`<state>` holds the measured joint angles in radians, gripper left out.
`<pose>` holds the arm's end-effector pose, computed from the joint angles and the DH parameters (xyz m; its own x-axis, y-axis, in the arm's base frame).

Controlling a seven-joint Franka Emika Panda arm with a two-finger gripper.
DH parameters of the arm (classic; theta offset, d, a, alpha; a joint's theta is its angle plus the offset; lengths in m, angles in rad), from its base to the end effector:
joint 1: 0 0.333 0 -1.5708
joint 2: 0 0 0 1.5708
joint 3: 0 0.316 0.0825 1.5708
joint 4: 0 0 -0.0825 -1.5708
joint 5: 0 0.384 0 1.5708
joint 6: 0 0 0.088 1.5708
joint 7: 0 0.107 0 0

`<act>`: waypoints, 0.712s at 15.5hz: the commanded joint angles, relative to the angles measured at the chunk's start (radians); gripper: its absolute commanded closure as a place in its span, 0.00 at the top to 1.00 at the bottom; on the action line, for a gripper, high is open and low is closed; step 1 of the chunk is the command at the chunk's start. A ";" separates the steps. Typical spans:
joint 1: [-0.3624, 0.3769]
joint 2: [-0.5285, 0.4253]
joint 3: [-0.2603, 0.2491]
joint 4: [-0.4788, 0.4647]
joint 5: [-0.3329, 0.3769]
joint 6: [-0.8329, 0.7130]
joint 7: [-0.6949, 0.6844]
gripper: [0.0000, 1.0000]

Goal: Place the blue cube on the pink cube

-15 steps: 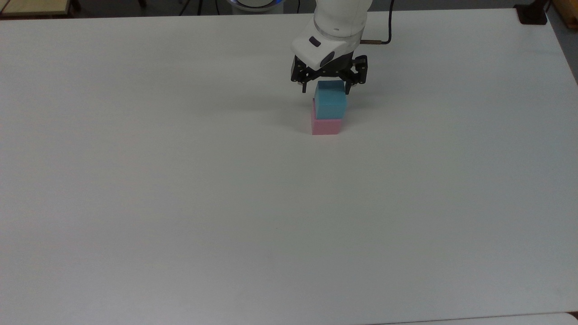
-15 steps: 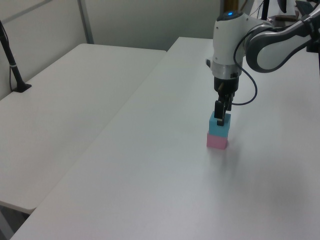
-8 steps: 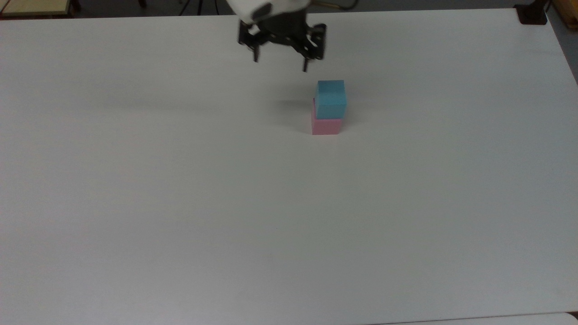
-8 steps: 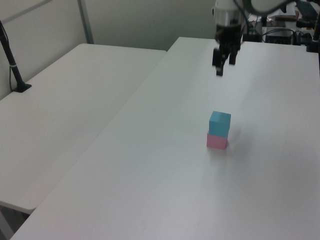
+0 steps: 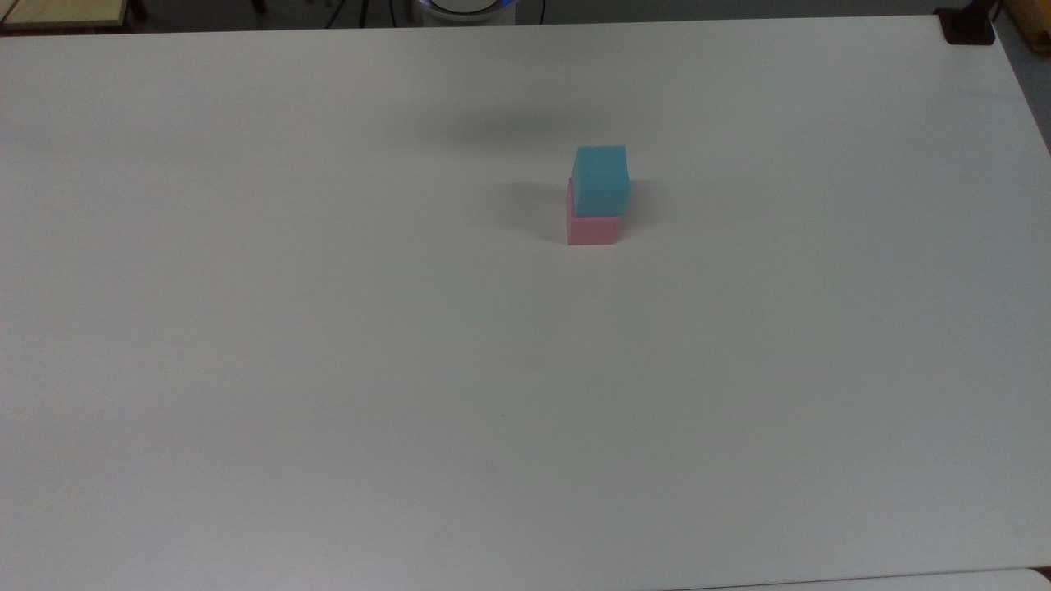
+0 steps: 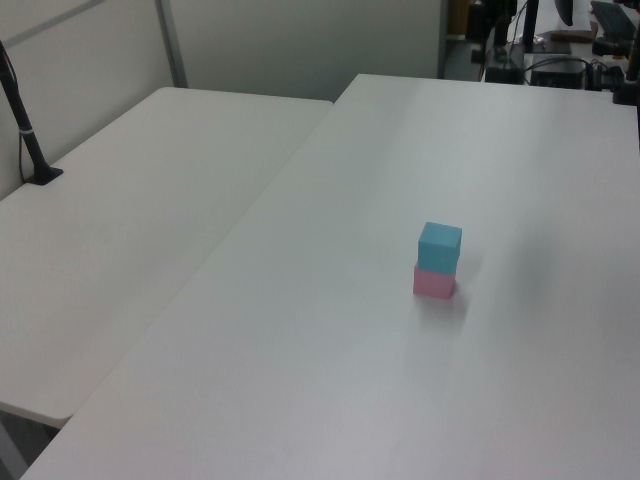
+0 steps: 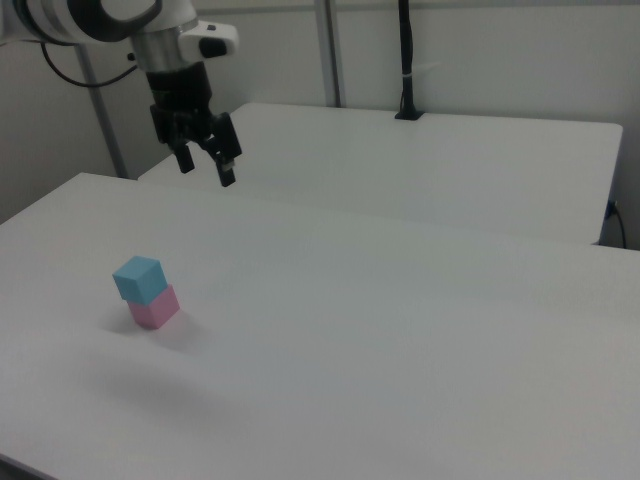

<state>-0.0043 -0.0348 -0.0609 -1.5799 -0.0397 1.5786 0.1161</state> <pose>0.5433 -0.0403 0.6401 0.9830 -0.1799 0.0375 -0.1812 -0.9829 0.0334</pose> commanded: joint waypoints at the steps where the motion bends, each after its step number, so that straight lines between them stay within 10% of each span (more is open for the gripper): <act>1: 0.021 -0.019 -0.078 0.027 -0.011 -0.016 -0.081 1.00; 11: 0.009 -0.019 -0.089 0.024 -0.002 -0.019 -0.185 1.00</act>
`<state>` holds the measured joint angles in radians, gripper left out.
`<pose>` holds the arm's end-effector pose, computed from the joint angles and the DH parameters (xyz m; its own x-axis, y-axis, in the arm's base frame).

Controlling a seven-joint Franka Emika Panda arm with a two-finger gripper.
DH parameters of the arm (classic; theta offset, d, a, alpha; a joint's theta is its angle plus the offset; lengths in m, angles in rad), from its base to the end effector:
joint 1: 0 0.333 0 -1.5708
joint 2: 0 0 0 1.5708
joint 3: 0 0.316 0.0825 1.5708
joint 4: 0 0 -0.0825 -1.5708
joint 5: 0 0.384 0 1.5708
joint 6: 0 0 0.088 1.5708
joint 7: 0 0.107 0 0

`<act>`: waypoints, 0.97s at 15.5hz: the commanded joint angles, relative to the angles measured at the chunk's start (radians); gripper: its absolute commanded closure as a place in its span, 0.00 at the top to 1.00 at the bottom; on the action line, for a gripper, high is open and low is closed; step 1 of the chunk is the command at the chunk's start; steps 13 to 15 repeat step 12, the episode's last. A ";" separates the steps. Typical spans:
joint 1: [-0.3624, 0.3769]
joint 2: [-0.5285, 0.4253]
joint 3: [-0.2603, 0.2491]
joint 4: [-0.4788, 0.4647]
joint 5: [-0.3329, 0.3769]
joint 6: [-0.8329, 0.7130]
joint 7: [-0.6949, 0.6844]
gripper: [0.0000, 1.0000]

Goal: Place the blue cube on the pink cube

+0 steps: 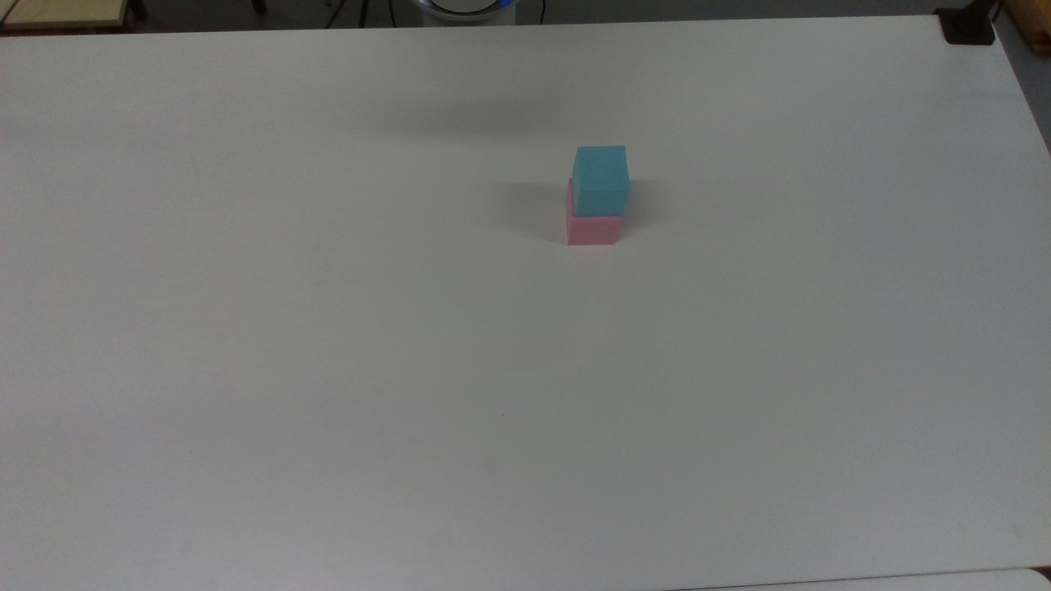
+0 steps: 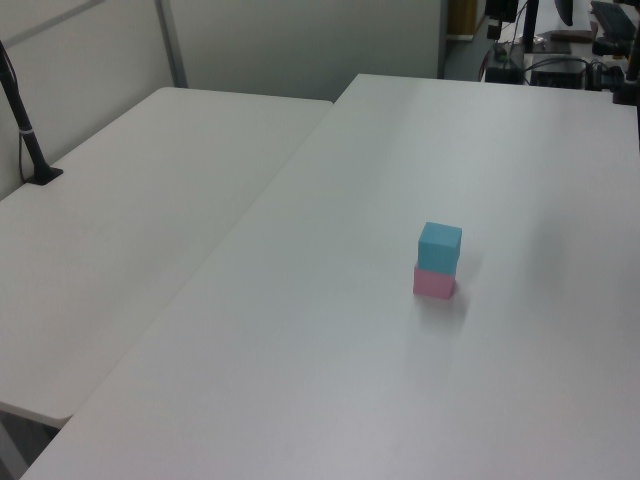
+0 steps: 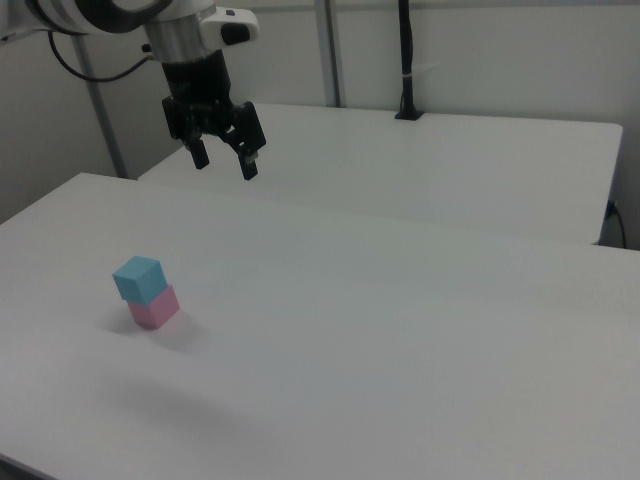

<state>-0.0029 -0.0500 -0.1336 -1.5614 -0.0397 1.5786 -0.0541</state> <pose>0.5343 -0.0797 0.6568 0.9945 -0.0820 0.0648 -0.0845 -0.9958 0.0365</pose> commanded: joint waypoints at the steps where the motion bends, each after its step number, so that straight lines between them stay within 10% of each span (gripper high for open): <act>1: 0.011 -0.002 -0.029 0.007 0.003 -0.015 -0.007 1.00; 15: 0.017 -0.004 -0.032 0.006 0.011 -0.020 0.025 1.00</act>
